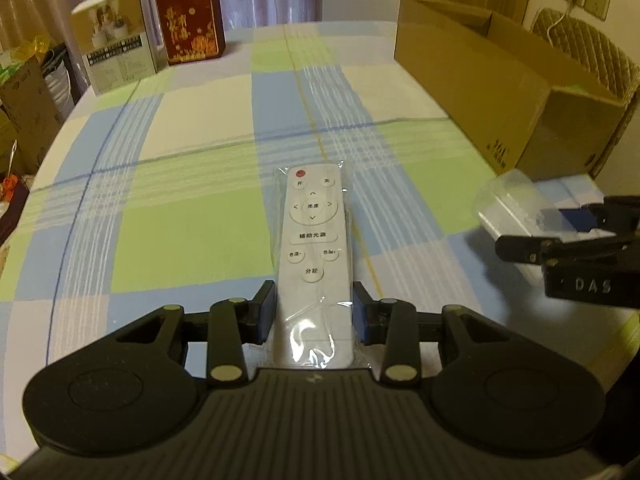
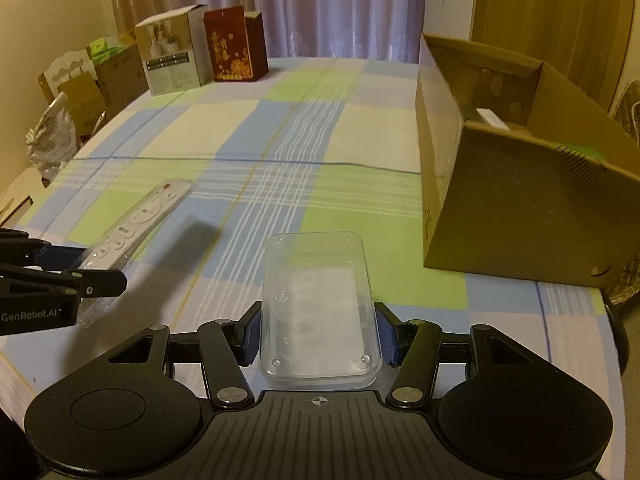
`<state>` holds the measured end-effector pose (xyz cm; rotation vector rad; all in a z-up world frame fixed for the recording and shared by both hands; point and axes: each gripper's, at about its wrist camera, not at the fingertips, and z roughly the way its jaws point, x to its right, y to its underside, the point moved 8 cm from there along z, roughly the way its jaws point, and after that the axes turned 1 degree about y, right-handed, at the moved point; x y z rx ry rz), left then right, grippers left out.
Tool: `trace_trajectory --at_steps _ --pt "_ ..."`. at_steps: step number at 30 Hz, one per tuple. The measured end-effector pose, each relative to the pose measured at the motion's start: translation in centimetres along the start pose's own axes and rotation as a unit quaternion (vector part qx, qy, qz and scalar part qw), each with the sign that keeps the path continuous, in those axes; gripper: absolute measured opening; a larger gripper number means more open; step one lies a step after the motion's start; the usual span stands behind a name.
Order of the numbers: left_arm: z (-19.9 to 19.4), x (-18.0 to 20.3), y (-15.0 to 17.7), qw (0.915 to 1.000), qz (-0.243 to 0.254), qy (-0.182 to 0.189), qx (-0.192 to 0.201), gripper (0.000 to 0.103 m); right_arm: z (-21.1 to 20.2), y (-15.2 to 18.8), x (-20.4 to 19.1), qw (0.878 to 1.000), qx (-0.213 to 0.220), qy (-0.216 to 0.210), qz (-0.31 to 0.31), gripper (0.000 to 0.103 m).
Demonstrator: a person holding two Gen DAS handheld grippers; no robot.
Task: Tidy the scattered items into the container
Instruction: 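Lift and carry the remote and clear tray over the cardboard box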
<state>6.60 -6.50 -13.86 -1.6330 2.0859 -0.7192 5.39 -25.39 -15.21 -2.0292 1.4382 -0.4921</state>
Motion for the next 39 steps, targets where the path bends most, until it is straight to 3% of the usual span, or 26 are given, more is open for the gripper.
trace_trajectory --at_steps 22,39 --pt "-7.9 5.2 -3.6 0.9977 0.013 0.021 0.063 0.033 -9.6 -3.9 2.5 0.995 0.088 0.014 0.046 0.058" --pt "-9.0 12.2 -9.2 0.9924 0.043 0.067 0.093 0.033 -12.5 -5.8 9.5 0.99 0.106 0.049 0.073 0.058"
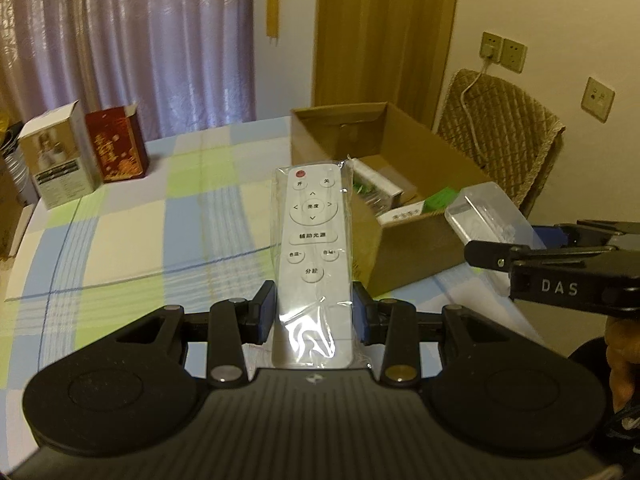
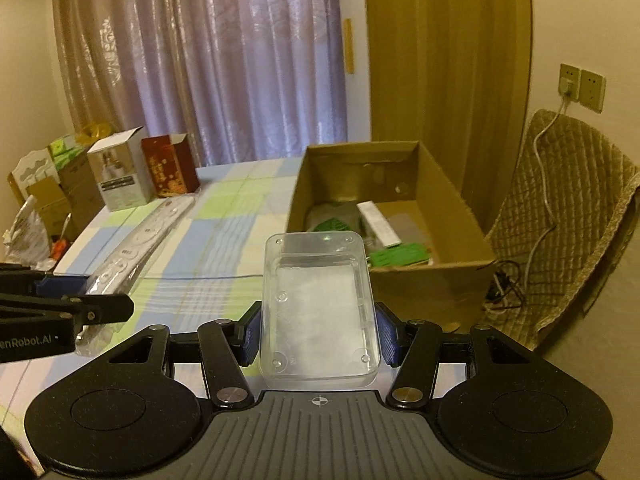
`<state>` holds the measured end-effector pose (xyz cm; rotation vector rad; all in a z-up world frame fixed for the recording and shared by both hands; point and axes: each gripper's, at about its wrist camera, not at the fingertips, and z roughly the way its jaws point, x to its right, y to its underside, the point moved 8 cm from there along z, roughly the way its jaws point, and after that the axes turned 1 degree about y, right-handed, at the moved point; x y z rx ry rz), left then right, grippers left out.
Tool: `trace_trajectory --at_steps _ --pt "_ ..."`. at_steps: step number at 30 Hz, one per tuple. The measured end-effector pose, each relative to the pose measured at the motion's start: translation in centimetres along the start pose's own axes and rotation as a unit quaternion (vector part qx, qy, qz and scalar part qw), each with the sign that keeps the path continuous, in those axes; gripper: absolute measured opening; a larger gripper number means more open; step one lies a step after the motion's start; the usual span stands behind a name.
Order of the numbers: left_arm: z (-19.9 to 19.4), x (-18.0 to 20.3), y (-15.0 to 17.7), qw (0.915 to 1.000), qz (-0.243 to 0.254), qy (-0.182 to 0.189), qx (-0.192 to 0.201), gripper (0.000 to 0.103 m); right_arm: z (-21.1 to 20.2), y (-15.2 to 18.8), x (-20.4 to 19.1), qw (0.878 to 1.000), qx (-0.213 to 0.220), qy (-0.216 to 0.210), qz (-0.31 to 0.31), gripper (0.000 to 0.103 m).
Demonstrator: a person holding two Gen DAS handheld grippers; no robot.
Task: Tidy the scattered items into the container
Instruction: 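Lift and carry the remote and clear tray over the cardboard box, then lower the remote into the box and open the left tool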
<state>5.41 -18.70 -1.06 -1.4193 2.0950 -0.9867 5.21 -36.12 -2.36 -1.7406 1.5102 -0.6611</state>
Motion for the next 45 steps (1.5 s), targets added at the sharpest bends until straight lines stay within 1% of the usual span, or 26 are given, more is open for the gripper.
trace_trajectory --at_steps 6,12,16,19,23,33,39,45 --pt "1.9 2.6 -2.8 0.9997 0.014 0.016 0.009 0.033 0.6 -1.8 2.9 1.0 0.005 0.009 0.006 0.058" --pt "4.7 5.2 -5.7 0.9991 0.026 0.033 0.01 0.033 1.7 -3.9 5.5 1.0 0.012 0.015 0.011 0.058" --pt "6.5 6.5 -7.4 0.9986 0.027 0.043 0.01 0.033 2.7 -5.2 6.7 1.0 0.015 0.017 0.008 0.058" --pt "7.7 7.2 -8.3 0.9984 0.034 0.044 0.009 0.033 3.6 -6.1 7.5 1.0 0.015 0.015 0.008 0.058" --pt "9.4 7.7 -9.0 0.9983 0.036 0.046 0.003 0.033 4.8 -6.9 8.5 1.0 0.015 0.017 0.008 0.058" --pt "12.0 8.2 -9.7 0.9981 0.036 0.05 -0.007 0.033 7.1 -7.4 10.4 1.0 0.004 0.016 0.014 0.058" --pt "13.2 8.6 -10.3 0.998 0.037 0.051 -0.009 0.033 8.1 -7.8 11.0 1.0 0.001 0.014 0.014 0.058" --pt "14.5 8.1 -10.8 0.9982 0.03 0.051 -0.011 0.033 9.1 -8.4 11.2 1.0 0.002 0.012 0.012 0.058"
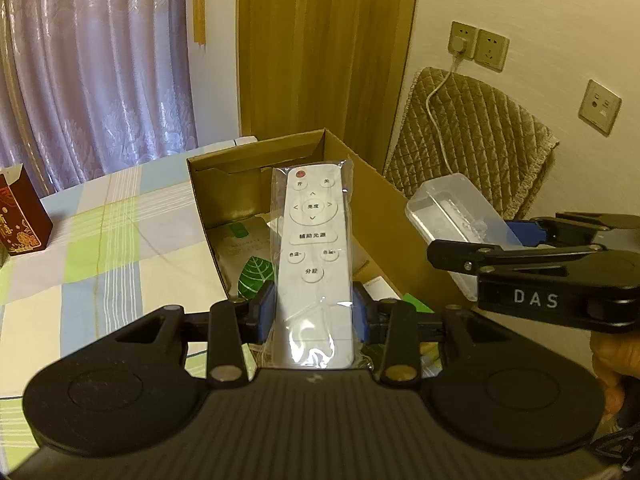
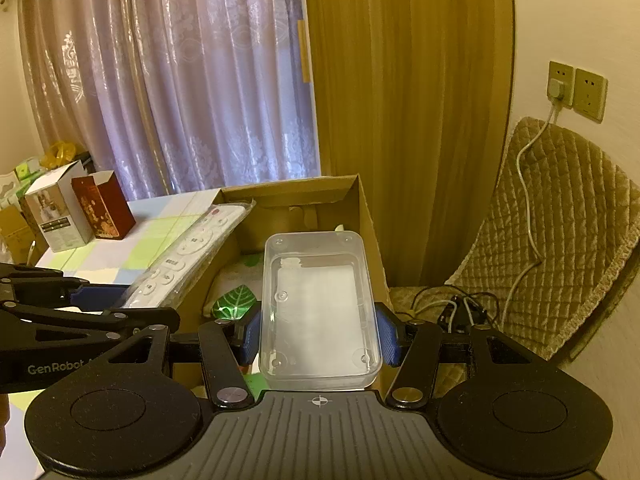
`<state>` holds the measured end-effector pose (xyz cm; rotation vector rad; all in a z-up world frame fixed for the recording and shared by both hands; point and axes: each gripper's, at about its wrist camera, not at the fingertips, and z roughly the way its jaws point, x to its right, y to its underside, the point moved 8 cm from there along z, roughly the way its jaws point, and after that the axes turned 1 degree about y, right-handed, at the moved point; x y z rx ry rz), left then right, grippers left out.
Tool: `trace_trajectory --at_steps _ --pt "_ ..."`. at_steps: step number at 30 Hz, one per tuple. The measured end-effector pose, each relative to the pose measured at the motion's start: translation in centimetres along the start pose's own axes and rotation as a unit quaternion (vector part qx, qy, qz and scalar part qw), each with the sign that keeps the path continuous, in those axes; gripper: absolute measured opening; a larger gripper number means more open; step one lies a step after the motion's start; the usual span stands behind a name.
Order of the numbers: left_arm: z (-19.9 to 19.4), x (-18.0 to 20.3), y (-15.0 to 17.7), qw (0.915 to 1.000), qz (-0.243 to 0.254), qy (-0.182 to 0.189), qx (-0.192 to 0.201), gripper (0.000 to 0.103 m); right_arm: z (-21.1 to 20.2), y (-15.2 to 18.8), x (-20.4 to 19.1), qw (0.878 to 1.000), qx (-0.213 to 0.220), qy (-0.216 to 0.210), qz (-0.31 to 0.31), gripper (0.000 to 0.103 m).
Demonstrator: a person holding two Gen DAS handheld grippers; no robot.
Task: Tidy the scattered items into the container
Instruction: 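Lower the remote into the box and open the left tool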
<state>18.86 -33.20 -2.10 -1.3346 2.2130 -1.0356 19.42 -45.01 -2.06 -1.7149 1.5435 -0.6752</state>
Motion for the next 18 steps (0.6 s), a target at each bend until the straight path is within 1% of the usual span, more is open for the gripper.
trace_trajectory --at_steps 18 --pt "2.6 -1.1 0.2 0.9998 -0.012 0.0 -0.014 0.033 2.7 -0.4 -0.2 1.0 -0.009 -0.007 0.001 0.058"
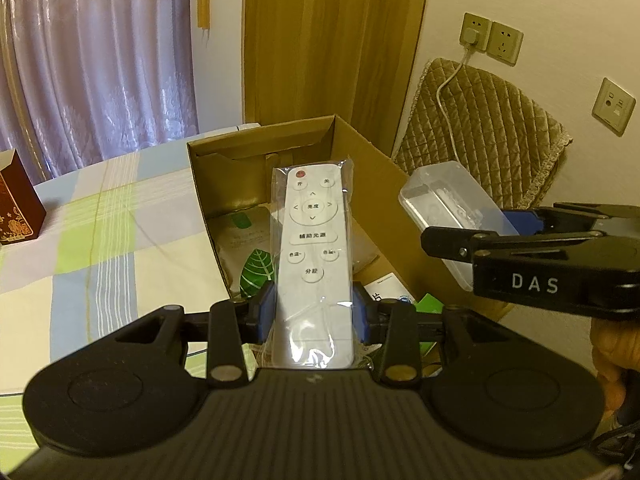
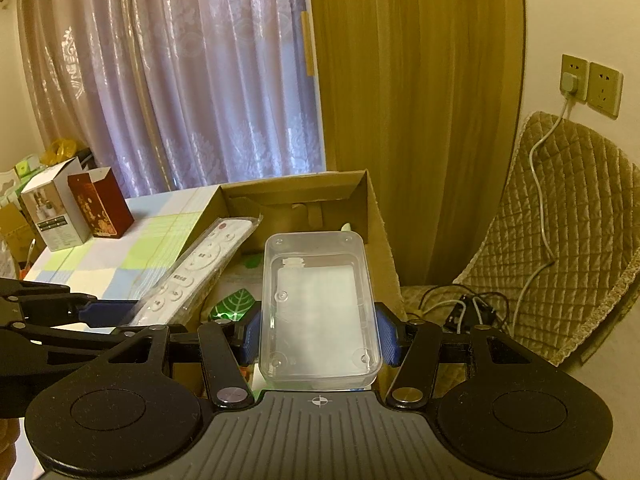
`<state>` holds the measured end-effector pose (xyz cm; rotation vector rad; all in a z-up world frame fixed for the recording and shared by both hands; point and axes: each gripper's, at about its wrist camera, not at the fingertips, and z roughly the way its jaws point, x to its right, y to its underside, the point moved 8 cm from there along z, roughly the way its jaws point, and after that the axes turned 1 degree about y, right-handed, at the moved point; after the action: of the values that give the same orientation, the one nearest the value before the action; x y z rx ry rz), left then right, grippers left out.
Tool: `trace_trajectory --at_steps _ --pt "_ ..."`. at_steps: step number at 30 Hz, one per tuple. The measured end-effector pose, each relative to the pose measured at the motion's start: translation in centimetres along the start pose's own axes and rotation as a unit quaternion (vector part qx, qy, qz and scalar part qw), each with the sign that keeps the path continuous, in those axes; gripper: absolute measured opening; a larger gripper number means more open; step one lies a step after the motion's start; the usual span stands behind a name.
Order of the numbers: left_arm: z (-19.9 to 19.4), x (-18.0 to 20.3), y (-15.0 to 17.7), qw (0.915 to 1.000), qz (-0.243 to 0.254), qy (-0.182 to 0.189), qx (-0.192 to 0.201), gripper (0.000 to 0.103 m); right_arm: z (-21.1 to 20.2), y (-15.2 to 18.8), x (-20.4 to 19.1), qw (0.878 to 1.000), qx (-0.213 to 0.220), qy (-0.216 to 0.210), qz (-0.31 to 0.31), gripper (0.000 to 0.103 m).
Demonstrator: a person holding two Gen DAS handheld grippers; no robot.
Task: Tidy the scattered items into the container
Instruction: 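Lower the remote into the box and open the left tool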
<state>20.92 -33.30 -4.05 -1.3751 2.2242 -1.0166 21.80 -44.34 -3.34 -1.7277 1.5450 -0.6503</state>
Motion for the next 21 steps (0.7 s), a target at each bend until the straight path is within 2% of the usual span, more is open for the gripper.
trace_trajectory --at_steps 19,20,21 --pt "0.7 -0.01 -0.31 1.0 -0.003 -0.002 0.004 0.034 0.47 -0.24 -0.07 1.0 -0.001 -0.001 0.0 0.058" --pt "0.65 -0.03 -0.33 0.9999 -0.003 -0.005 0.009 0.035 0.47 -0.26 -0.09 1.0 -0.001 -0.001 0.0 0.058" --pt "0.53 -0.14 -0.35 0.9999 -0.005 -0.008 0.014 0.045 0.54 -0.31 -0.11 1.0 -0.001 0.0 0.001 0.058"
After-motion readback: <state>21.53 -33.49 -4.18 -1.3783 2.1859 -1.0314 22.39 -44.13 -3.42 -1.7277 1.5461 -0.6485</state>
